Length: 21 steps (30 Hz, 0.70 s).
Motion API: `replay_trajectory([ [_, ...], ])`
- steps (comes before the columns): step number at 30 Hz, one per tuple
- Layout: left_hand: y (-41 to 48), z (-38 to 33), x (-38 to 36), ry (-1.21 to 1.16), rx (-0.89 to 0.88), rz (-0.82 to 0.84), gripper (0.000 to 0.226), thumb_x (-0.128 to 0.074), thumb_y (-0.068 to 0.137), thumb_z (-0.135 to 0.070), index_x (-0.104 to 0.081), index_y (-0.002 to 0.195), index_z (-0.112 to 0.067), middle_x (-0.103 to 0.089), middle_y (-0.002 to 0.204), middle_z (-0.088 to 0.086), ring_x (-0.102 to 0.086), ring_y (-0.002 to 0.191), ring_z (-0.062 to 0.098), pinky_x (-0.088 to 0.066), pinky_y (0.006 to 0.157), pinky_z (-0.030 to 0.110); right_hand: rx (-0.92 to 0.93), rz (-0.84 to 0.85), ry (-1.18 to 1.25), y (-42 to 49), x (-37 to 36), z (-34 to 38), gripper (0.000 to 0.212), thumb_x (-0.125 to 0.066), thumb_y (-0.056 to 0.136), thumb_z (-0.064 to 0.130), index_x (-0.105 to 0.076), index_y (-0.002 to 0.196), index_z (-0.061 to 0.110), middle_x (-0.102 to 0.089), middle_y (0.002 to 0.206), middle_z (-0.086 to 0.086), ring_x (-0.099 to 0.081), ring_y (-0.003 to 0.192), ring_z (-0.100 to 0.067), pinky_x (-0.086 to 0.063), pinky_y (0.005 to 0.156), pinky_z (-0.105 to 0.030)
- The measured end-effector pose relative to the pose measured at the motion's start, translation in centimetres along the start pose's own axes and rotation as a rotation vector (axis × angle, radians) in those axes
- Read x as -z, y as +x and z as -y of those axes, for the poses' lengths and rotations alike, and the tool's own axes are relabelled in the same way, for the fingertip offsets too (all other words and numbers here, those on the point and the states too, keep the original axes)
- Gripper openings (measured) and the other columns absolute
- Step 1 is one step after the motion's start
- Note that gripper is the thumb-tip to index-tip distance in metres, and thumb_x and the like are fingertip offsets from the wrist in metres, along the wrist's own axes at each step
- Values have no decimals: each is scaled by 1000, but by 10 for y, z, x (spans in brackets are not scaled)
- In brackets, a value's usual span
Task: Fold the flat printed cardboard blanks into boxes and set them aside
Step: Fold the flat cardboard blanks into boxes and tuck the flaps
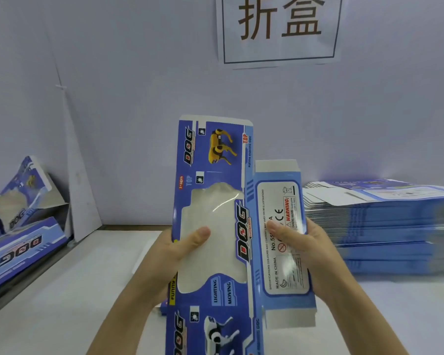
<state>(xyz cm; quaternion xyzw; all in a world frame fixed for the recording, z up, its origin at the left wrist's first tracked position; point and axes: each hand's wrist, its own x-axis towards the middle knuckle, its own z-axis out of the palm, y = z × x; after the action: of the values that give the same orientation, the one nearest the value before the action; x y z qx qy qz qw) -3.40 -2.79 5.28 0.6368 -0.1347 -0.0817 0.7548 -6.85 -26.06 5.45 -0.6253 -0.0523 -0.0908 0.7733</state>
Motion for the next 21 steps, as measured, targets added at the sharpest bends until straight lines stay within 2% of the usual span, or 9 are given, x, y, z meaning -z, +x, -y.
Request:
replay_trajectory([
  [6,-1,-2,-5,49,-36,-31,51,-66,71,-37,-58,114,-12,-74,99,13,-72,86,36,-59,76,46,3,21,25,-2,0,3,36,-74,69,23,-68,103,12,-76,94,-15,-75,74,-30,-57,53,-30],
  [10,-1,-3,-7,90,-74,-46,54,-68,66,-42,-61,112,-13,-75,96,11,-73,83,33,-61,68,39,11,9,2,-2,1,3,39,-75,69,28,-68,104,13,-76,94,-14,-75,74,-29,-57,54,-29],
  [13,-2,-4,-8,116,-77,-41,54,-65,69,-45,-61,112,-13,-75,97,9,-73,84,32,-61,70,38,-8,25,-61,-2,0,5,51,-74,66,40,-65,110,16,-76,98,-10,-75,79,-29,-58,58,-31],
  [15,-2,-4,-10,99,-91,-73,50,-64,71,-45,-61,112,-16,-75,96,5,-73,83,28,-60,65,34,-3,16,-95,-1,0,6,58,-73,65,46,-63,116,19,-76,101,-8,-74,85,-28,-59,63,-34],
  [17,-1,-2,-13,48,-130,-131,49,-66,69,-48,-62,111,-23,-76,96,1,-74,83,24,-59,61,31,-27,-6,-138,-1,0,7,71,-72,60,55,-58,123,24,-75,102,-2,-74,88,-21,-58,67,-33],
  [18,0,-1,-16,12,-136,-157,51,-67,67,-50,-62,112,-26,-75,98,-1,-73,85,23,-59,65,33,-47,-1,-193,-1,0,8,78,-73,58,61,-54,127,27,-74,102,3,-73,88,-14,-57,68,-28],
  [20,0,1,-23,-74,-115,-152,55,-68,64,-52,-60,115,-32,-75,102,-1,-73,88,24,-59,69,38,-96,82,-332,-3,-3,10,90,-72,56,76,-42,132,38,-66,108,16,-69,86,4,-53,65,-15],
  [21,-2,2,-27,-114,-102,-123,56,-68,66,-51,-58,118,-33,-74,103,-1,-73,89,24,-59,67,38,-108,135,-392,-4,-7,10,91,-68,55,78,-37,133,44,-61,112,19,-68,84,9,-52,63,-12],
])
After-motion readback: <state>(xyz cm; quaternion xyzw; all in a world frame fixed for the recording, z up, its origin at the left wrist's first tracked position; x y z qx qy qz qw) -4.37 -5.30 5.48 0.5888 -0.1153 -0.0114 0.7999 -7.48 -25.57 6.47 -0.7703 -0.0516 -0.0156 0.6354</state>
